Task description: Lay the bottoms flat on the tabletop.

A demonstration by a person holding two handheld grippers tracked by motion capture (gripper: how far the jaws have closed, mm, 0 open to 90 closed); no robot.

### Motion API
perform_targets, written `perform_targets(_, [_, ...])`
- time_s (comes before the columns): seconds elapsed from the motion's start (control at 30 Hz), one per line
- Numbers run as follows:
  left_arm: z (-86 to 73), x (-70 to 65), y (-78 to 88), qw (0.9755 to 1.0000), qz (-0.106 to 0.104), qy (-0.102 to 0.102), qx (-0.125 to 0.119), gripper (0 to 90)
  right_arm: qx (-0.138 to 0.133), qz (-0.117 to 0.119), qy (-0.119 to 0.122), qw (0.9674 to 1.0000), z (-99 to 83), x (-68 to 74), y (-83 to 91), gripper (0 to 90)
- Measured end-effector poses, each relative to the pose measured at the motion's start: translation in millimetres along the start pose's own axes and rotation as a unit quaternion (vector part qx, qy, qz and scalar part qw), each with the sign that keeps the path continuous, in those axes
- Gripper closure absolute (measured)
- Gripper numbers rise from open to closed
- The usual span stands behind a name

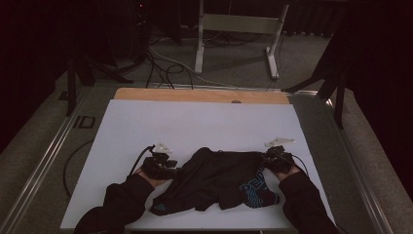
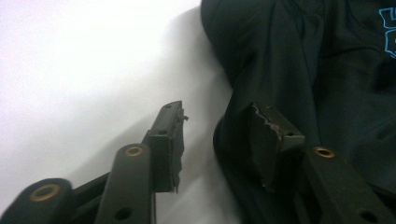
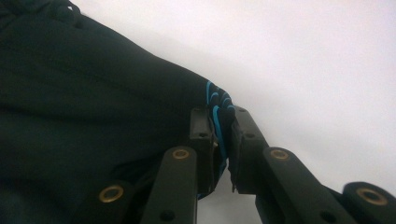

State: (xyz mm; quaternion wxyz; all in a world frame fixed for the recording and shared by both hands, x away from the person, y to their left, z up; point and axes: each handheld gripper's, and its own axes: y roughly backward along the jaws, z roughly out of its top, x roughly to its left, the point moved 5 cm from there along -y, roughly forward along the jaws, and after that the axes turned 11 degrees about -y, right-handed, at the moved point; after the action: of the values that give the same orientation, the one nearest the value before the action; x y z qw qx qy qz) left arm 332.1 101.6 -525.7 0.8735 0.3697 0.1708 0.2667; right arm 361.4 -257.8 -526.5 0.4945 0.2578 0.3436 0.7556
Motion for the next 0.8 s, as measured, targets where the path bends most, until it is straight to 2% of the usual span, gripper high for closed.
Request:
perform_targets(0.1, [4.3,4.4,1.4,0.9999,0.004,0.007,-0.007,58.5,-0.002,0.008,-0.006,1.0,-1.8,-2.0,-0.3,81.3])
perform_targets(0.23, [19.0,15.4,2.2,0.9995,0.022,0.016,-0.018,58.5,-0.002,0.007,0.003,1.0,-2.4,0.7,-2.5,81.3])
perform_targets(0.37, [34.7,23.2,-2.4,0.9987,0.025,0.036,-0.026,58.5,0.0,0.006,0.01,0.9999,-1.8,3.1,-2.3,81.3])
perform_targets(0.47, [42.2,23.6,-11.9,0.9981,0.02,0.05,-0.029,58.1,0.0,0.007,0.012,0.9999,-2.6,3.3,-3.0,81.3])
perform_targets(0.6, [42.3,17.1,-29.2,0.9989,0.014,0.041,-0.015,58.0,0.0,0.007,0.012,0.9999,-2.9,2.7,-2.6,81.3])
perform_targets(0.73, [35.1,7.5,-42.7,0.9997,0.01,0.022,0.008,58.0,-0.001,0.002,0.014,0.9999,-3.2,0.5,-1.4,81.3])
perform_targets(0.8, [31.6,4.4,-48.6,0.9996,0.008,0.02,0.016,58.0,0.001,0.001,0.014,0.9999,-4.4,-0.1,-2.5,81.3])
